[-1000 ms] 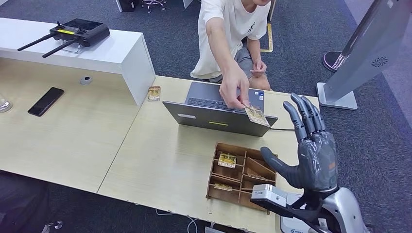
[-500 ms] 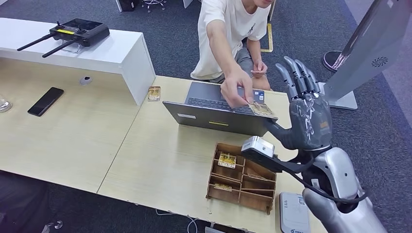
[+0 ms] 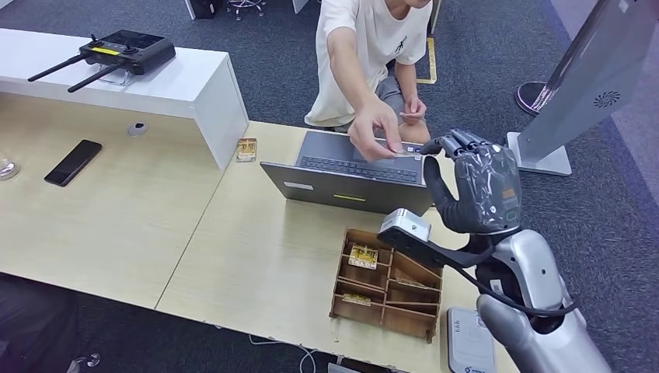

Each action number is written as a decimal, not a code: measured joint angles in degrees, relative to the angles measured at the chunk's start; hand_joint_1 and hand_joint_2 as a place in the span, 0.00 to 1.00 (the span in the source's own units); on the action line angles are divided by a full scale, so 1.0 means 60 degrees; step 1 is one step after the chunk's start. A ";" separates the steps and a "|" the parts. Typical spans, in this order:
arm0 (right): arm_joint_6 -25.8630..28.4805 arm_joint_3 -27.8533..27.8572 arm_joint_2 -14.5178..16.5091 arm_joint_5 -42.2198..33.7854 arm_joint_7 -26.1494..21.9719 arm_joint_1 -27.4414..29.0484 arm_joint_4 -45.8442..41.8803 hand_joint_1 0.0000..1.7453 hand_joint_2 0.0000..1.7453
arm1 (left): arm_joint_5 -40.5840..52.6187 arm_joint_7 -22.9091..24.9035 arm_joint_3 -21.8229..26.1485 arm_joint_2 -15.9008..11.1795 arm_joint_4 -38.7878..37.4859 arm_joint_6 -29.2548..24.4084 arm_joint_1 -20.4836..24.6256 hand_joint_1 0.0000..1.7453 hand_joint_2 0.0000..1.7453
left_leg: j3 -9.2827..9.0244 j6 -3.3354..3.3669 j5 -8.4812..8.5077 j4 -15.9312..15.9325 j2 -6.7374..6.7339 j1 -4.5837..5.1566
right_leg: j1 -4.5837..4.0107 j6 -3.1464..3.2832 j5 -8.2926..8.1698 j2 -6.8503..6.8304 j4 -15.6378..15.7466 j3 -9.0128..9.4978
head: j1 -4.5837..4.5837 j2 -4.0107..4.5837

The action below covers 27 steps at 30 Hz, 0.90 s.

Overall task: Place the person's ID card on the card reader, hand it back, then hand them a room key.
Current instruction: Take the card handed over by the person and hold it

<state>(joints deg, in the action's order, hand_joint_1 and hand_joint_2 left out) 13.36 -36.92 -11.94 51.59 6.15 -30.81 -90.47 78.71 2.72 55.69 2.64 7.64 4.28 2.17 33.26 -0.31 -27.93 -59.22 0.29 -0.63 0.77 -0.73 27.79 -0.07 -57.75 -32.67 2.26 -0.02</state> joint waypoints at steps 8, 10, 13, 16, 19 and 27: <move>-0.0040 0.0008 0.0055 0.0000 -0.0015 0.0003 0.0065 1.00 1.00 | 0.0000 0.0032 -0.0006 0.0045 0.0092 0.0019 -0.0008 0.00 0.00 | 0.0001 0.0000 0.0000 0.0000 0.0000 0.0000 | 0.0000 0.0000 0.0000 0.0000 0.0000 -0.0001 | -0.0001 0.0000; -0.0041 0.0010 0.0067 0.0000 -0.0021 0.0003 0.0077 1.00 1.00 | 0.0000 0.0032 -0.0008 0.0045 0.0092 0.0019 -0.0010 0.00 0.00 | 0.0001 0.0000 0.0000 0.0000 0.0000 0.0000 | 0.0000 0.0000 0.0000 0.0000 0.0000 -0.0001 | -0.0001 0.0000; -0.0045 0.0012 0.0078 0.0000 -0.0025 0.0008 0.0092 1.00 1.00 | 0.0000 0.0033 -0.0010 0.0046 0.0098 0.0027 -0.0012 0.00 0.00 | 0.0000 0.0000 0.0000 0.0000 0.0000 0.0000 | 0.0000 0.0000 0.0000 0.0000 0.0000 -0.0001 | 0.0001 0.0000; -0.0096 0.0026 0.0089 -0.0026 -0.0042 0.0033 0.0098 1.00 1.00 | -0.0009 0.0045 -0.0011 0.0082 0.0187 0.0097 -0.0034 0.00 0.00 | 0.0000 0.0000 0.0000 0.0000 0.0000 0.0000 | 0.0000 0.0000 0.0000 0.0000 0.0000 0.0000 | 0.0001 0.0000; -0.0200 0.0091 0.0135 -0.0164 -0.0084 0.0080 0.0111 1.00 1.00 | -0.0045 0.0064 -0.0021 0.0166 0.0423 0.0273 -0.0100 0.00 0.00 | 0.0000 0.0000 0.0000 0.0000 0.0000 0.0000 | 0.0000 0.0000 0.0000 0.0000 0.0000 0.0000 | 0.0001 0.0000; -0.0239 0.0434 0.0279 -0.1122 -0.0332 0.0476 -0.0009 1.00 1.00 | -0.0218 0.0117 -0.0068 0.0456 0.1133 0.0685 -0.0319 0.00 0.00 | 0.0000 0.0000 0.0000 0.0000 0.0004 0.0000 | 0.0000 0.0000 0.0001 -0.0002 0.0001 -0.0001 | 0.0000 0.0000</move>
<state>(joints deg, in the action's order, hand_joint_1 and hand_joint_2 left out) 11.93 -34.32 -10.27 44.85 4.16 -27.95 -90.52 77.40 3.42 55.28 5.38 14.44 8.40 0.25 33.26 -0.31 -27.94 -59.22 0.31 -0.63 0.77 -0.73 27.79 -0.08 -57.74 -32.68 2.26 -0.02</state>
